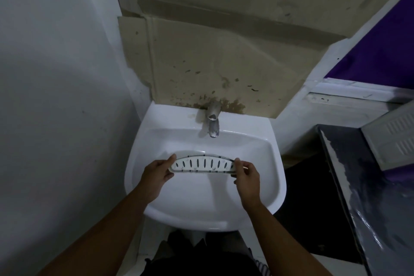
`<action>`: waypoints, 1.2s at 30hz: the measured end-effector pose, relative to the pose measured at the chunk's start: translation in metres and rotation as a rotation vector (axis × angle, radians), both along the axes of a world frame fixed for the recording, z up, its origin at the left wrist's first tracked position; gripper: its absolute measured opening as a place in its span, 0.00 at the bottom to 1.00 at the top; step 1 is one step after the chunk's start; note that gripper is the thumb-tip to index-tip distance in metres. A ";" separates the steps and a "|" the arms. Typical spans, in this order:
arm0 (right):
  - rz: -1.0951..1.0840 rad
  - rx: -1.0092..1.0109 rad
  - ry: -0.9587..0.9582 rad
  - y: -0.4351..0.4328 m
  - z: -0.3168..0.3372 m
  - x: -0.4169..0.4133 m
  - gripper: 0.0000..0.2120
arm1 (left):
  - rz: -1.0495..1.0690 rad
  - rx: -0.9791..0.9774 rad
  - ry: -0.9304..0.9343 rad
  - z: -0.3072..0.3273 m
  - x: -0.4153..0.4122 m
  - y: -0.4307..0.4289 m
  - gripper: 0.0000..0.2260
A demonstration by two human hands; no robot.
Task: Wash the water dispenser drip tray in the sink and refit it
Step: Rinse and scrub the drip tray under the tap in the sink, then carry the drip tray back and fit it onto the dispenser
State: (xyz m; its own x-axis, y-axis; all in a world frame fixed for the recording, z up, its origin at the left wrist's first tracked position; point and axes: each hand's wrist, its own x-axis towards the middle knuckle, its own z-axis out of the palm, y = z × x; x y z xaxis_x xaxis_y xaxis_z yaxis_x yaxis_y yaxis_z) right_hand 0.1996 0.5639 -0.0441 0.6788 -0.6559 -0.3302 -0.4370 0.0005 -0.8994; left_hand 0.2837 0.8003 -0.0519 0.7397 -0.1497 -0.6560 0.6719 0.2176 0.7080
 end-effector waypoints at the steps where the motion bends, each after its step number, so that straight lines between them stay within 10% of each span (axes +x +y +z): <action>1: 0.022 0.021 0.036 -0.003 -0.002 -0.001 0.11 | -0.018 -0.009 0.010 0.001 -0.001 0.000 0.19; 8: -0.059 0.425 -0.003 -0.027 -0.001 -0.011 0.11 | -0.085 0.149 -0.118 0.005 -0.015 -0.001 0.12; 14: -0.062 0.367 -0.050 -0.042 0.001 -0.032 0.18 | 0.061 -0.130 -0.054 0.017 -0.031 -0.022 0.11; 36: -0.261 0.112 -0.324 -0.256 0.075 -0.312 0.12 | -0.317 -0.108 -0.444 0.062 -0.225 -0.285 0.10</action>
